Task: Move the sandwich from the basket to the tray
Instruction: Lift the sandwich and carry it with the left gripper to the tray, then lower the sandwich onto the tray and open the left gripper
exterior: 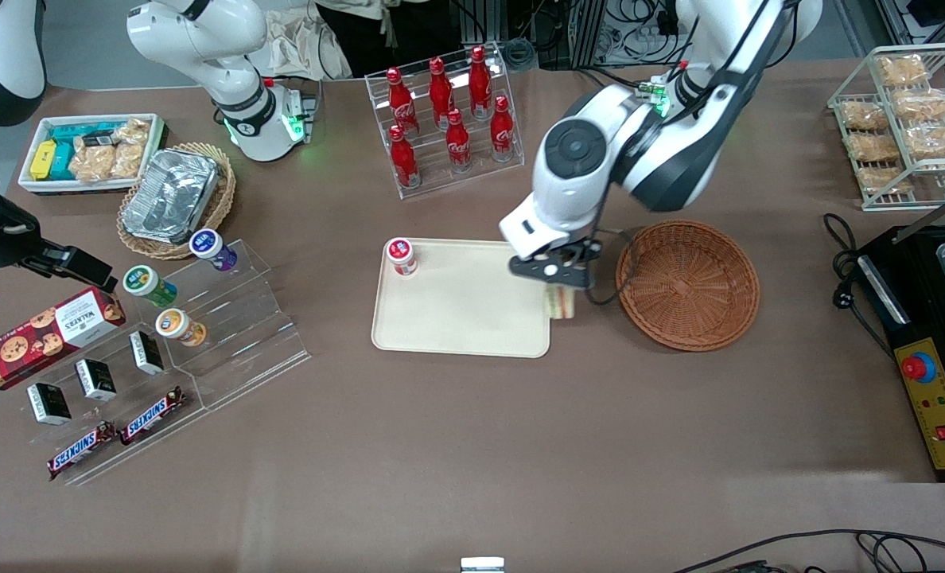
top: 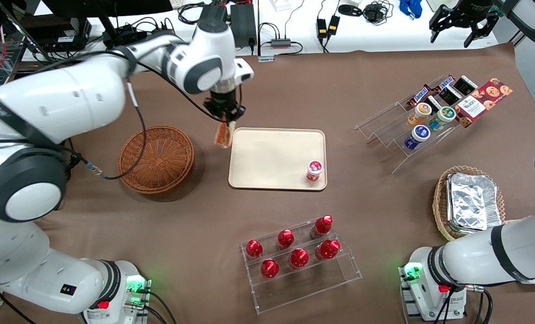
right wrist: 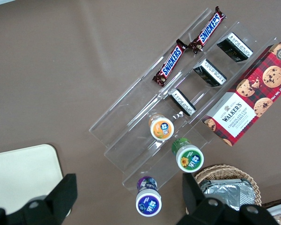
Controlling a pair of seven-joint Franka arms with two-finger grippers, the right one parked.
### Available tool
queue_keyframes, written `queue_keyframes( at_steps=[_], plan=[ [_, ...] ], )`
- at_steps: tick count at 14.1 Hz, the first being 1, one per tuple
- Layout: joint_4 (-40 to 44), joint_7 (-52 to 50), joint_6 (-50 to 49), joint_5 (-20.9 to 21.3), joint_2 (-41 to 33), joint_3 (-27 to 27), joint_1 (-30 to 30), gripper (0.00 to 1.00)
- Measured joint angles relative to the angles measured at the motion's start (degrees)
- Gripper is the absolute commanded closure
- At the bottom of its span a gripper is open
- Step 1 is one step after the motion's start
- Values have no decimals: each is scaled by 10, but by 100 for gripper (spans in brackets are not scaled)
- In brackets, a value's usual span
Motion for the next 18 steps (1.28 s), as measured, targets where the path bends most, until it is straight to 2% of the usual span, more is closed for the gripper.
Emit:
queue_keyframes(
  at_steps=[8, 9, 10, 11, 14, 18],
  plan=[
    [0, 0, 149, 6, 113, 5, -37, 100],
    [0, 0, 151, 12, 119, 7, -37, 84],
    [0, -2, 151, 20, 122, 8, -37, 54],
    [-1, -6, 151, 30, 124, 8, -37, 1],
    [-2, -23, 150, 53, 124, 10, -36, 0],
    [0, -43, 110, 58, 94, 24, -34, 0]
  ],
)
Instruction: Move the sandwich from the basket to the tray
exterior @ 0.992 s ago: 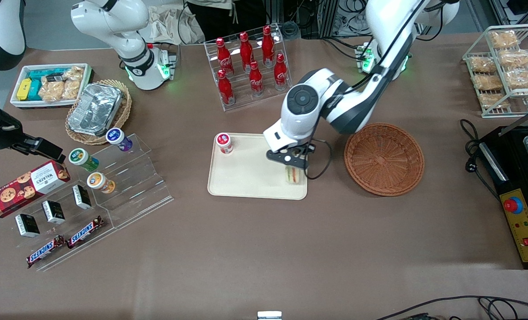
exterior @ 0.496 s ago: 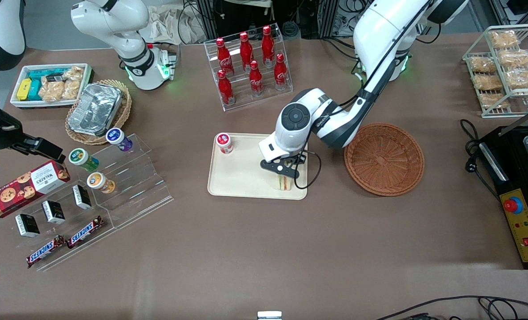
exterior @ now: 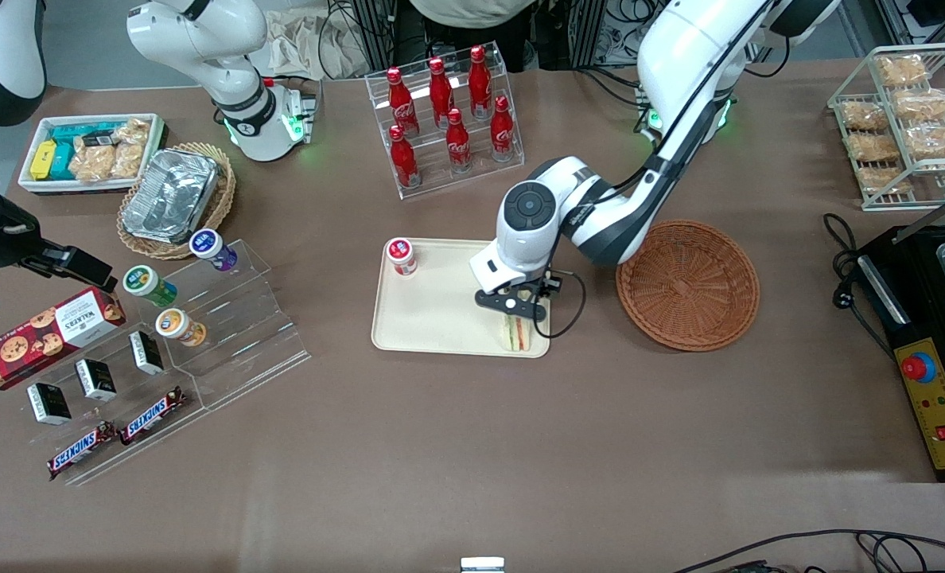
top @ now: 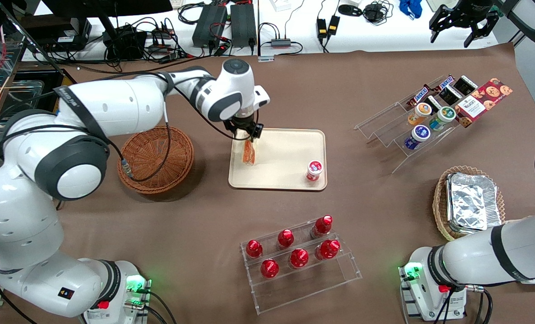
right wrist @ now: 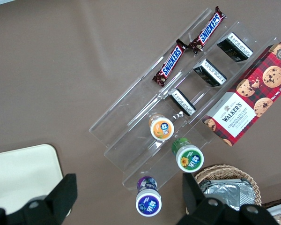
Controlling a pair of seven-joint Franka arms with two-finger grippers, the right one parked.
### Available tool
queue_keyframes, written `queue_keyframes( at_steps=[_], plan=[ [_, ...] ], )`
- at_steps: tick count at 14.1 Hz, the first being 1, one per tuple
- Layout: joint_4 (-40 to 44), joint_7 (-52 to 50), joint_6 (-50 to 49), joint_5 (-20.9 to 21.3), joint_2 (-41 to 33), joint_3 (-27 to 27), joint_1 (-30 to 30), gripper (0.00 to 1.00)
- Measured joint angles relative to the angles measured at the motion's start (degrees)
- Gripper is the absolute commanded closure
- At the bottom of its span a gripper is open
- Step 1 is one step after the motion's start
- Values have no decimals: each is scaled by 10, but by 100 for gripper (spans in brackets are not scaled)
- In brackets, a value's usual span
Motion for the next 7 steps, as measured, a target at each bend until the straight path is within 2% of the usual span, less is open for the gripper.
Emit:
queue_keyframes(
  at_steps=[3, 5, 7],
  plan=[
    [4, 10, -73, 0, -60, 27, 1, 1],
    [5, 67, -127, -6, -112, 59, 1, 1],
    [5, 140, -174, -37, -159, 108, 1, 0]
  ],
)
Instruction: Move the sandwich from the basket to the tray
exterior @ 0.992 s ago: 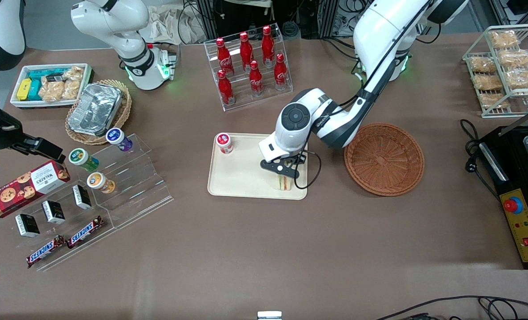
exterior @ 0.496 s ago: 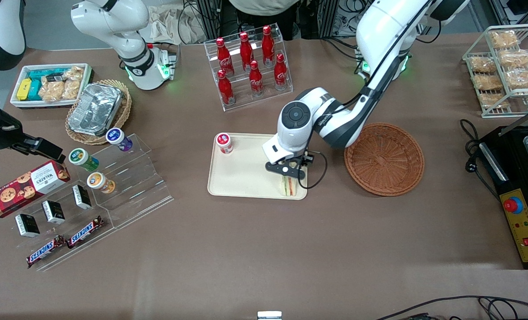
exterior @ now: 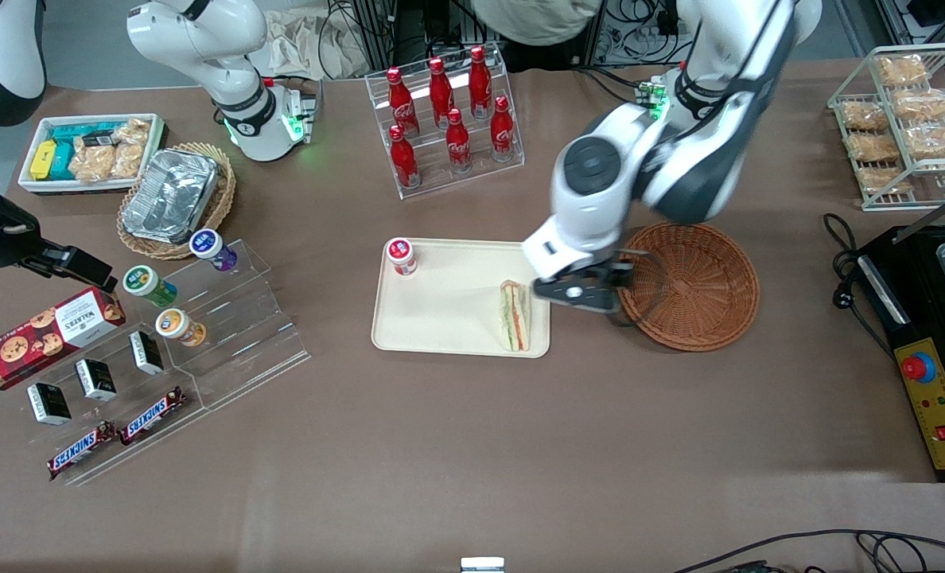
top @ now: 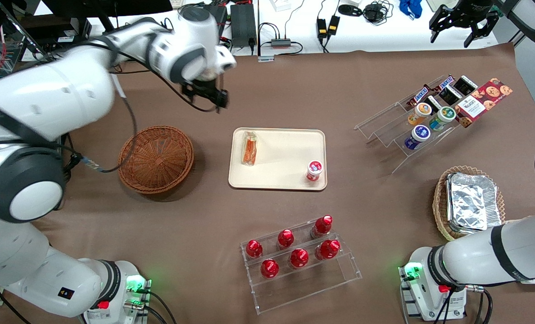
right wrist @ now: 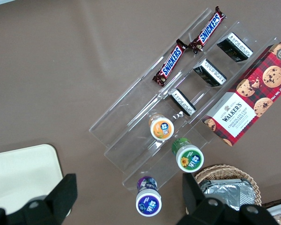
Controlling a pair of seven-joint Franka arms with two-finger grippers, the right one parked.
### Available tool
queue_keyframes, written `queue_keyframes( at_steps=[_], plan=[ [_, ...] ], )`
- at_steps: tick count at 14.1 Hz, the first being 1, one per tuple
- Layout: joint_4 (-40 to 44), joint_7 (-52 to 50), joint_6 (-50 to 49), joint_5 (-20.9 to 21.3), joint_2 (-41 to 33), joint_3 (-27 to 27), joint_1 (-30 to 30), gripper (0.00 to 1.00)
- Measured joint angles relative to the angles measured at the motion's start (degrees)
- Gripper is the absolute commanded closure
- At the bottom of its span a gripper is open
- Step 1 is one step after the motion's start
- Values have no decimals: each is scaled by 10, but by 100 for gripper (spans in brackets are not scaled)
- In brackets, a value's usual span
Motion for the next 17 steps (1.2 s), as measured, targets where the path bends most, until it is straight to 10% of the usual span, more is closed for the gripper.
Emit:
queue_keyframes(
  at_steps=[10, 17],
  plan=[
    [-3, 136, -182, -50, -127, 237, 3, 1],
    [-4, 168, -185, -76, -138, 285, 3, 1]
  ],
)
